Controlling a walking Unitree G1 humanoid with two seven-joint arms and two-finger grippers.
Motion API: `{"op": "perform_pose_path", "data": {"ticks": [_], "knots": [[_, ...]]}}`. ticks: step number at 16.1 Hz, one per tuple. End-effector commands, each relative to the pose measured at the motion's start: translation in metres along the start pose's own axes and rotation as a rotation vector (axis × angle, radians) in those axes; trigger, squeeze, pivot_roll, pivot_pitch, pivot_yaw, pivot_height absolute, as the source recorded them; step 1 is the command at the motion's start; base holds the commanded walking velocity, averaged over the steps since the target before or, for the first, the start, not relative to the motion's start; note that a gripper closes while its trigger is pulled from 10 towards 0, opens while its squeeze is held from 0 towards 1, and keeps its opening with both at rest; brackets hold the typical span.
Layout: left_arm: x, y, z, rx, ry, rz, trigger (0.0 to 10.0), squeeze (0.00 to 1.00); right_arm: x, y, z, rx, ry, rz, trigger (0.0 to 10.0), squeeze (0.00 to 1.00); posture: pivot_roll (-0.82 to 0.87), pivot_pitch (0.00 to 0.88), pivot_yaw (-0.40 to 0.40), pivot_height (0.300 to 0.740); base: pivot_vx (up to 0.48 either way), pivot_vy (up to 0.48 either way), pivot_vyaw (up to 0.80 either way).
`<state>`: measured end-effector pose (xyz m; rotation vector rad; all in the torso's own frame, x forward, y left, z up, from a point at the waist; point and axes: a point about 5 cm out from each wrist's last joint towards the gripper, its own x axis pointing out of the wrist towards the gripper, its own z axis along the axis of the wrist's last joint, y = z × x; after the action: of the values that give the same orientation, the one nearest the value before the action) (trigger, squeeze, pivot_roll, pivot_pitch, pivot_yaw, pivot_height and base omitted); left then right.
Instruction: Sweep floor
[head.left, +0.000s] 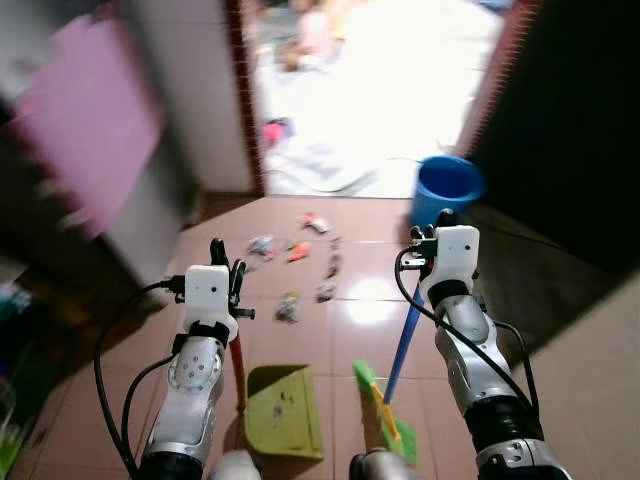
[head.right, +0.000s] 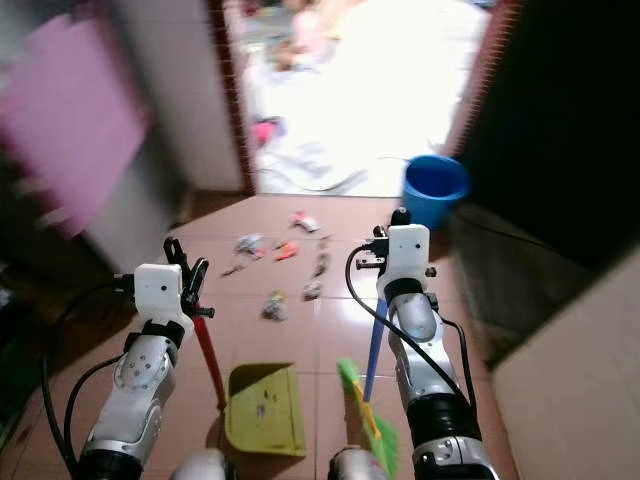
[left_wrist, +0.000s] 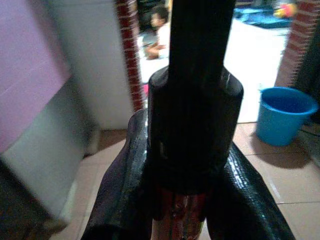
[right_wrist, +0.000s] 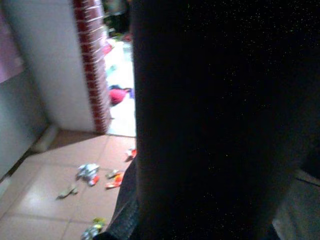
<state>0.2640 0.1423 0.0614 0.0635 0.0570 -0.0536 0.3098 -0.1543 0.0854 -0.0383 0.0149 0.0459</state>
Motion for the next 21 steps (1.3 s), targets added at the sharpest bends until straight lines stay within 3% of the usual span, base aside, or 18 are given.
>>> {"op": "perform_pose_path", "data": {"ticks": [1,3,11,21], "knots": [[0.005,-0.002,0.013,0.002,-0.052,-0.019,10.0,0.00,0.001,-0.005,0.004,0.004,-0.014,-0.011,10.0,0.00,0.01,0.000,0.030,0.740,0.337,0.000,-0.80],[0.005,-0.004,0.013,-0.001,-0.053,-0.028,10.0,0.00,0.003,-0.001,0.007,0.067,-0.020,0.023,10.0,0.00,0.00,0.000,0.031,0.740,0.403,0.000,0.00],[0.008,-0.010,0.017,-0.029,-0.061,-0.037,10.0,0.00,0.003,0.004,0.014,0.017,-0.059,0.055,10.0,0.00,0.00,0.000,0.026,0.740,0.419,0.151,0.00],[0.014,-0.013,0.039,-0.038,-0.134,-0.040,10.0,0.00,0.003,0.004,0.018,-0.034,-0.084,0.057,10.0,0.00,0.00,0.000,0.024,0.740,0.390,0.279,0.00]]}}
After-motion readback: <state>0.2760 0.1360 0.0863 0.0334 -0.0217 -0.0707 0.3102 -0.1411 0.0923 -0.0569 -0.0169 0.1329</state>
